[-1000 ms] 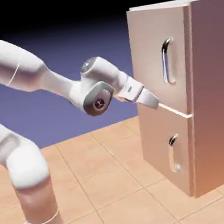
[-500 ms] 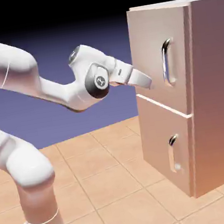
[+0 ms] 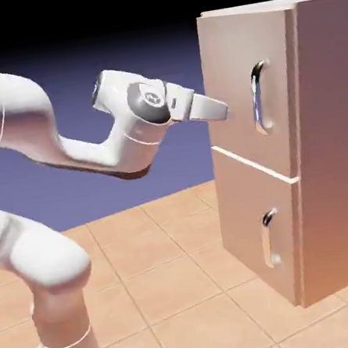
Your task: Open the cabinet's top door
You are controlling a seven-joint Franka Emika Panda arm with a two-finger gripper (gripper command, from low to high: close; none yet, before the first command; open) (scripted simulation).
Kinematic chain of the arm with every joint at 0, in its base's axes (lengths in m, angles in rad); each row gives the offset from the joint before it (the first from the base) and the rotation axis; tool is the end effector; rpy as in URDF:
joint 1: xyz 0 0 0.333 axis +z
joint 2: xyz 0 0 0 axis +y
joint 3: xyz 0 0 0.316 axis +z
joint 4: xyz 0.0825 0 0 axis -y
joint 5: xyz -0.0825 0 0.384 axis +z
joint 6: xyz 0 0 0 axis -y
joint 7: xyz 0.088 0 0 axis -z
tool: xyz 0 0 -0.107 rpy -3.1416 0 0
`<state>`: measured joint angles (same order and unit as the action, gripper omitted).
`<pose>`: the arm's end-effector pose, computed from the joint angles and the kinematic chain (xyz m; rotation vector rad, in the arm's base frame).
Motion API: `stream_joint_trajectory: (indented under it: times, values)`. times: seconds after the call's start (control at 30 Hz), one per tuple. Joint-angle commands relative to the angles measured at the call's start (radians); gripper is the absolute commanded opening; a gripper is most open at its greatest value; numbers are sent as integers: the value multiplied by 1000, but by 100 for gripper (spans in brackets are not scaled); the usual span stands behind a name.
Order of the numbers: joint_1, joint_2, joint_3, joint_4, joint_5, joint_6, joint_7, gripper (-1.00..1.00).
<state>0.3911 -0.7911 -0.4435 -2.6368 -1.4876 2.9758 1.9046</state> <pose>0.3526 0.0254 0.5552 -2.1842 0.7729 -1.4886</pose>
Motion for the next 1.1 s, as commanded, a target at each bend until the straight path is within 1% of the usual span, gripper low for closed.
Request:
stream_joint_trajectory:
  times: [0.0, 0.9, 0.97, 1.07]
  values:
    - [11, -6, -13, 5, -44, -2, 34, 0]
    - [310, -181, -363, 142, -1218, -50, 952, 0]
    - [313, -182, -366, 143, -1227, -51, 960, 0]
    - [421, -122, -432, 217, -1255, -82, 981, 0]
